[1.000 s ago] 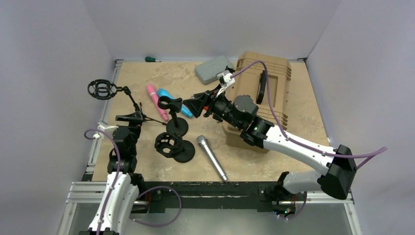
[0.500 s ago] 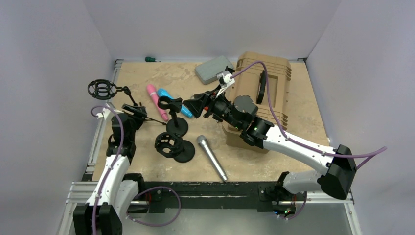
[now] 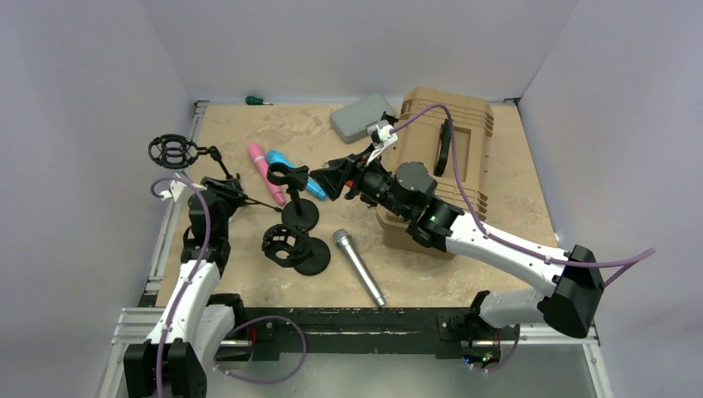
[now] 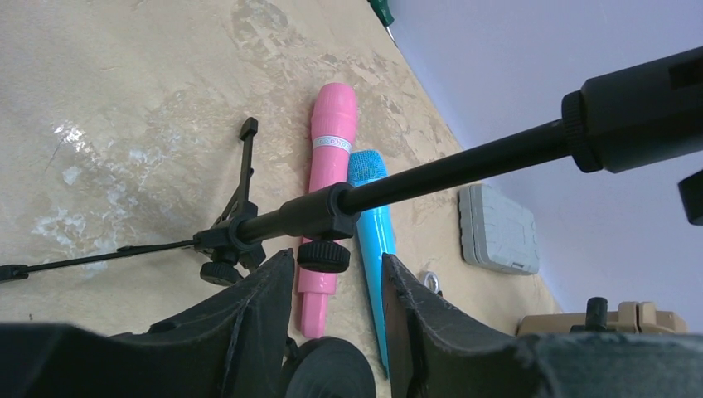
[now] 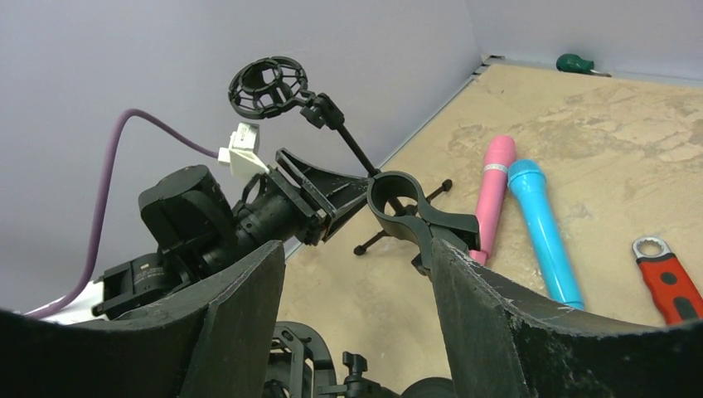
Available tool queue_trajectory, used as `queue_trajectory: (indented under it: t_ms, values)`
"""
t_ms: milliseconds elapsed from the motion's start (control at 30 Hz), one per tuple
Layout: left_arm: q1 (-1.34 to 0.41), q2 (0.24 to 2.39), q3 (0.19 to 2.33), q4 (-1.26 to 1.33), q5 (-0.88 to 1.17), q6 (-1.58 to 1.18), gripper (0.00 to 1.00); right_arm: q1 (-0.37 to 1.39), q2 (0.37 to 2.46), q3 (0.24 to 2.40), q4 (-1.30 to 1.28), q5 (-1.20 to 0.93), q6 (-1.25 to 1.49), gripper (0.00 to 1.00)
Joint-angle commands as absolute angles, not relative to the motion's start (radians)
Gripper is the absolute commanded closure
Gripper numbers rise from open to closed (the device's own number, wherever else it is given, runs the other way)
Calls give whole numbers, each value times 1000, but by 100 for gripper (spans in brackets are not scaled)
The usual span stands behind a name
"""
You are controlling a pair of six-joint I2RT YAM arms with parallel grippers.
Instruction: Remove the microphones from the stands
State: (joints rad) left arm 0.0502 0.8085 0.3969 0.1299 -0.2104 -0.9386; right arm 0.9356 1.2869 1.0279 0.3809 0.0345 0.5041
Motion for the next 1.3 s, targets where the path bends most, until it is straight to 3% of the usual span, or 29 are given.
queue_trajectory:
  t_ms: [0,200,333,900,1133,1200,1267]
  values:
    - [56,849,410,239,-209,-927,60,933,1279,1037,421,37,494,36]
    - [56,862,425,219,-211,-929,77,933,1284,1040,420,40,491,36]
    - [55,852,435,147,-237,-980,100,933,1289,1042,420,32,494,36]
    - [57,842,278,37,-252,-1979,100,933,1293,1042,422,25,500,36]
    - [58,819,217,66,-281,-2091,100,933,1295,1042,422,17,503,36]
    - [57,816,202,84,-279,-2112,92,933,1296,1043,422,19,504,36]
    - [58,816,197,99,-275,-2119,73,933,1297,1042,423,17,505,36]
